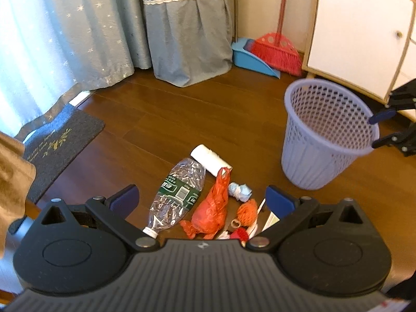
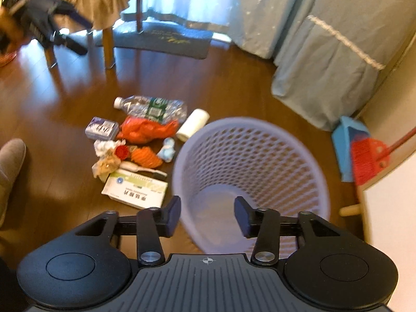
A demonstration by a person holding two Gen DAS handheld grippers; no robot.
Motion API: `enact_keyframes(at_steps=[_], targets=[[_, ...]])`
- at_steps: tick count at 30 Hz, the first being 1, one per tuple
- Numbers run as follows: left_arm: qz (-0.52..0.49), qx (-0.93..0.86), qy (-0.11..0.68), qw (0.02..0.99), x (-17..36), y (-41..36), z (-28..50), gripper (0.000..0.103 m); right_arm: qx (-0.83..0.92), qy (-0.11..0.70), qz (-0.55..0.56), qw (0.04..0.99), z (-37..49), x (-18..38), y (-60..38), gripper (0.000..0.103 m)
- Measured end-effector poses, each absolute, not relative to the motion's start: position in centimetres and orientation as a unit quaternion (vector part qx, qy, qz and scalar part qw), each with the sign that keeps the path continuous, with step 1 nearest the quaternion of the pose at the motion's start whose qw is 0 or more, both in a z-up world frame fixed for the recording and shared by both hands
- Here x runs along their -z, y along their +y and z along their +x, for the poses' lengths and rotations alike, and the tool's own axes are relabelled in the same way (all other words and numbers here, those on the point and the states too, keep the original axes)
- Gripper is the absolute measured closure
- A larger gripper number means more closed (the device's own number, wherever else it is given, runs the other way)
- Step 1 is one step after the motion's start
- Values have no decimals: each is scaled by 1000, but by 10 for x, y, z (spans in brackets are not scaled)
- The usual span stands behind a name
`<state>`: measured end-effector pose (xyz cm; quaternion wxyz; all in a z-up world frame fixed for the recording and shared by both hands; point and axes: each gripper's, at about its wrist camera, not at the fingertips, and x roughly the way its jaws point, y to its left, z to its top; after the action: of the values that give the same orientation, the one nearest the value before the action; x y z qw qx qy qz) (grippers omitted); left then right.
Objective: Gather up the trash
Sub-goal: 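Lower the right tool onto the lavender wastebasket rim and close it, then lift the wastebasket with the right tool and tilt it toward the trash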
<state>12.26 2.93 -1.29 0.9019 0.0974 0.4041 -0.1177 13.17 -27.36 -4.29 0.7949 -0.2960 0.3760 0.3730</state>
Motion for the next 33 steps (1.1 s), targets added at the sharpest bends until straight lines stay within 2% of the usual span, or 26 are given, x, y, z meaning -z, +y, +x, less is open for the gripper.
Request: enact_keyframes(at_steps=[9,16,33], targets=[[115,160,408,892,57,34,124,2,-385,352,-291,802,141,103,-267,68],[108,176,404,891,77,31,132,6,-387,336,-319,797,139,130,-262,84],[106,154,416,890,95,43,137,9,-392,330,-323,795,144,144,-253,91]])
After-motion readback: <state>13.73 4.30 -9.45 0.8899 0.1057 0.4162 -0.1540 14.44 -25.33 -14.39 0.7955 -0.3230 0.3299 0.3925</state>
